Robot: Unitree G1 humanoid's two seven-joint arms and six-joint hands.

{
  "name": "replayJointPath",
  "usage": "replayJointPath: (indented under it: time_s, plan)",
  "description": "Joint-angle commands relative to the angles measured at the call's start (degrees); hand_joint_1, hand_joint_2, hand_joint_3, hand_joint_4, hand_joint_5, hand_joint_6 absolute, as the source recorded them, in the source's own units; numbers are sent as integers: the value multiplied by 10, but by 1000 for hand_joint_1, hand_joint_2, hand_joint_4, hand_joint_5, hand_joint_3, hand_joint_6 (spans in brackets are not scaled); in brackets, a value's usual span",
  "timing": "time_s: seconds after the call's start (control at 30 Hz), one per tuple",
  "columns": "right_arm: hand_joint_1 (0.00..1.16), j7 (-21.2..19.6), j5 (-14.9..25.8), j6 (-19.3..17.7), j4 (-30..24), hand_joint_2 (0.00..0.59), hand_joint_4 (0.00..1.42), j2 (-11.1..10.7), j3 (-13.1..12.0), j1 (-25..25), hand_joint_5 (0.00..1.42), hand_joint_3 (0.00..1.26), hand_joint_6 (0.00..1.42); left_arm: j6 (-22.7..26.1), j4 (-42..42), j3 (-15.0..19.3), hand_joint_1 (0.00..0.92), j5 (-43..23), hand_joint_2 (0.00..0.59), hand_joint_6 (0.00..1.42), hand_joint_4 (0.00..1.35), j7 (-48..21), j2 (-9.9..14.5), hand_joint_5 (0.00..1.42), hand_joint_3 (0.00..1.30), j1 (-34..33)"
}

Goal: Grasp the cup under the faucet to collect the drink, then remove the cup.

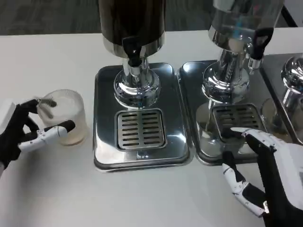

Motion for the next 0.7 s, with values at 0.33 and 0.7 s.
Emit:
replayJointPath:
  time_s: [0.33,0.7]
  plan:
    - [576,7,9,-6,-5,459,347,-4,-9,-3,314,433,305,-28,2,19,247,1,106,1258,647,49,-13,911,518,17]
    - [577,7,10,-6,-5,459,347,-2,-8,-4,319,433,306,-36,0,20,297,6,110,1330,743,86,-12,1012,599,25]
